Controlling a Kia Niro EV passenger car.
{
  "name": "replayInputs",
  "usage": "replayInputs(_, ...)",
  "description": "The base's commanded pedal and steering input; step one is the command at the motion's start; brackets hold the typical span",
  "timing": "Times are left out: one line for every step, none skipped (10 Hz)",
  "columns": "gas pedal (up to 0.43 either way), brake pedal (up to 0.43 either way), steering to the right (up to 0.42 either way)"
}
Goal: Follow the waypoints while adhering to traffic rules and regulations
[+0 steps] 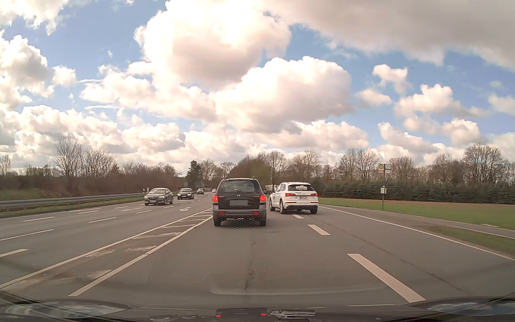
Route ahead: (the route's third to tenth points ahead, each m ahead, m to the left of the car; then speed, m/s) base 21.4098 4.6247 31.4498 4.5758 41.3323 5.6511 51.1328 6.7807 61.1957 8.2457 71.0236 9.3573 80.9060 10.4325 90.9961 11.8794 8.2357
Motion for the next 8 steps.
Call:
replayInputs(0.13,0.0,-0.011)
replayInputs(0.13,0.0,-0.011)
replayInputs(0.13,0.0,-0.011)
replayInputs(0.138,0.0,-0.011)
replayInputs(0.138,0.0,-0.011)
replayInputs(0.15,0.0,-0.011)
replayInputs(0.15,0.0,-0.011)
replayInputs(0.15,0.0,-0.009)
